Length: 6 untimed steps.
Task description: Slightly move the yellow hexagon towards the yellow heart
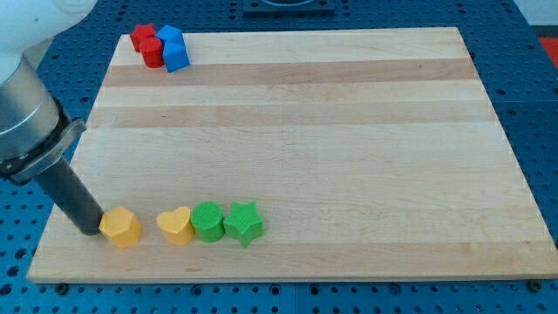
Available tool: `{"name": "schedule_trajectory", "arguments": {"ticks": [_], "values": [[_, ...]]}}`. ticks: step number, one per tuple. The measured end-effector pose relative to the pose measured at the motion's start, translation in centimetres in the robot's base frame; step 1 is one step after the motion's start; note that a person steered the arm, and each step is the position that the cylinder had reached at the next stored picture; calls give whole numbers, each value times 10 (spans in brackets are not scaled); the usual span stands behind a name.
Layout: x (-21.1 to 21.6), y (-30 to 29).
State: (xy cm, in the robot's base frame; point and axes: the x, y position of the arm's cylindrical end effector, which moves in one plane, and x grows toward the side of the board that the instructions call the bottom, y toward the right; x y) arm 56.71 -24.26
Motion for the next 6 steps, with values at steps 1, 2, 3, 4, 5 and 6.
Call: {"name": "schedule_trajectory", "arguments": {"ticks": [1,2,3,4,5,6], "values": [[12,0],[12,20],[12,24],[12,34],[12,28],[10,-7]]}}
